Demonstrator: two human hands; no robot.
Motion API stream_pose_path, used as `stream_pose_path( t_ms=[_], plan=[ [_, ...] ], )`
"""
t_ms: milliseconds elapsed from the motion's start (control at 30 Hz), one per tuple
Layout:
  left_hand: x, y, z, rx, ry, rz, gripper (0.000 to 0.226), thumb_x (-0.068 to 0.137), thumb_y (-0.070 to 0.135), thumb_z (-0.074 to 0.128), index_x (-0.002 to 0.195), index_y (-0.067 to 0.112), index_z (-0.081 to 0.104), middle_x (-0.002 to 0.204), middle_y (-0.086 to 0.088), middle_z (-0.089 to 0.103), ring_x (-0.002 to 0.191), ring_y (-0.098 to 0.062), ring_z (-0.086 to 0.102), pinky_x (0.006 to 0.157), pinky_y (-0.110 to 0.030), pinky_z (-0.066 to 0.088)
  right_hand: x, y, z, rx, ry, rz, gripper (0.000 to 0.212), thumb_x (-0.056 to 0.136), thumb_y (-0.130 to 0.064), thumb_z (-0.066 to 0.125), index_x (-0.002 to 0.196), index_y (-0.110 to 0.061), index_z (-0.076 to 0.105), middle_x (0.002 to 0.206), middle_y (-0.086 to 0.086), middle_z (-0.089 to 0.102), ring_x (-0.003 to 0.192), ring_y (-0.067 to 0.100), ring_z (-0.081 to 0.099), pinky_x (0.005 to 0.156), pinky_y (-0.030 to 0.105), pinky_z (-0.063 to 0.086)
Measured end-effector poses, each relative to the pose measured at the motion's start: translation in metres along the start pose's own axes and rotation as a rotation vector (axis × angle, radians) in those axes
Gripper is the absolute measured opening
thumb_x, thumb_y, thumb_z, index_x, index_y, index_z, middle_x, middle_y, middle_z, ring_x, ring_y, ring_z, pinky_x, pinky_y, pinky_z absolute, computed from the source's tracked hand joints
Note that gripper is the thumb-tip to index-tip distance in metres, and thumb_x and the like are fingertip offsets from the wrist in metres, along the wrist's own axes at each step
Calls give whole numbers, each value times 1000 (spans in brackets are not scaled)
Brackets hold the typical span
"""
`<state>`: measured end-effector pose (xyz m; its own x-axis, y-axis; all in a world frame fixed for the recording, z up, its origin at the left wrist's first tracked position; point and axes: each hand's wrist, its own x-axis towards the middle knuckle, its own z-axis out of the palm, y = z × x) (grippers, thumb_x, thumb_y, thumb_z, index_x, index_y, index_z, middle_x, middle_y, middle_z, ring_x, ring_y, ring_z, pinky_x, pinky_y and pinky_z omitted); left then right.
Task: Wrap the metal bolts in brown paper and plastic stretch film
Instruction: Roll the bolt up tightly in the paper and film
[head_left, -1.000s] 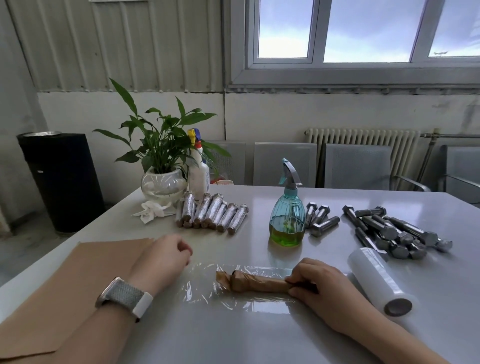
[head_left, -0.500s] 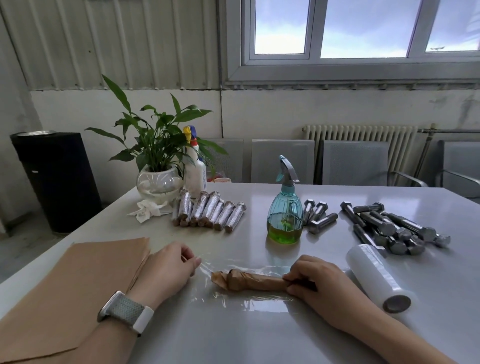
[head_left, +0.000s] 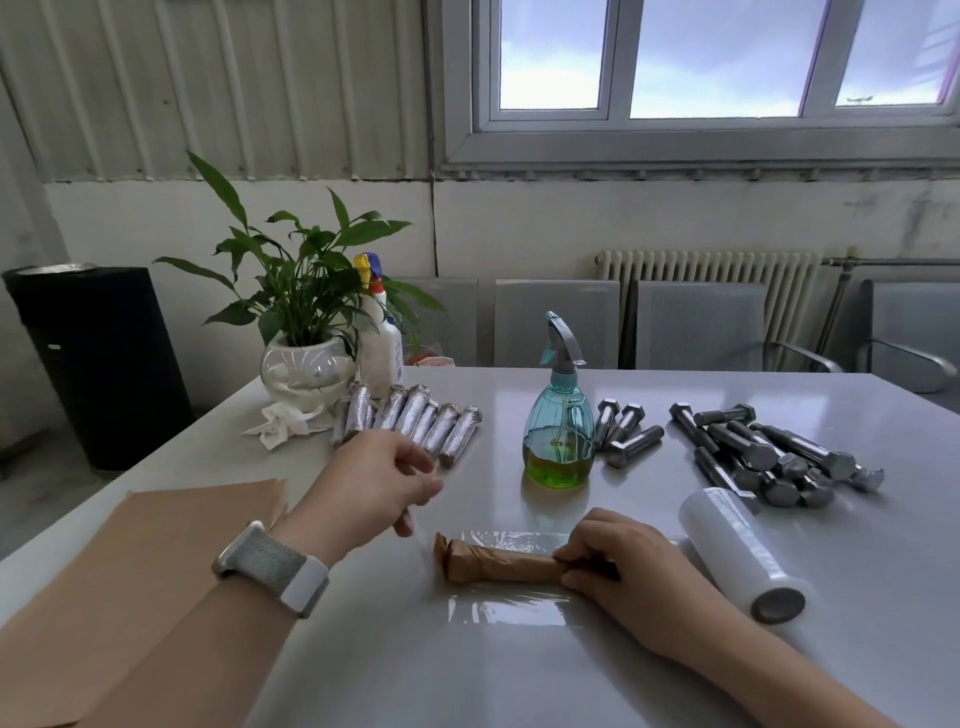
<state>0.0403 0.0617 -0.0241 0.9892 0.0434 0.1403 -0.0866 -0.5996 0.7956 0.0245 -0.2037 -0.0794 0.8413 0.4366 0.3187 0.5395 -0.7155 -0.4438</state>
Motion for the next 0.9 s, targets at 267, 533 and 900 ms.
stream_pose_path(
  t_ms=[267,533,900],
  plan=[
    [-12,29,68,265,-33,214,12,83,20,68,93,26,64,69,10,57,53,-4,58,59,-16,48,0,0,0,7,10,-9,9,81,-21,74,85,-26,68,87,-19,57,83,-1,52,73,4,34],
    [-21,18,75,-43,-152,13,26,99,9,34,92,23,56,62,-6,64,41,-18,64,35,-18,39,0,3,0,12,14,-29,8,81,-22,74,87,-25,69,89,-18,58,83,-1,51,73,2,33],
    [-27,22,67,418,-289,319,38,84,9,44,112,35,44,94,8,58,68,-9,64,63,-24,49,1,6,2,6,25,-24,8,82,-25,72,90,-27,69,92,-14,60,86,3,53,73,3,35]
  ],
)
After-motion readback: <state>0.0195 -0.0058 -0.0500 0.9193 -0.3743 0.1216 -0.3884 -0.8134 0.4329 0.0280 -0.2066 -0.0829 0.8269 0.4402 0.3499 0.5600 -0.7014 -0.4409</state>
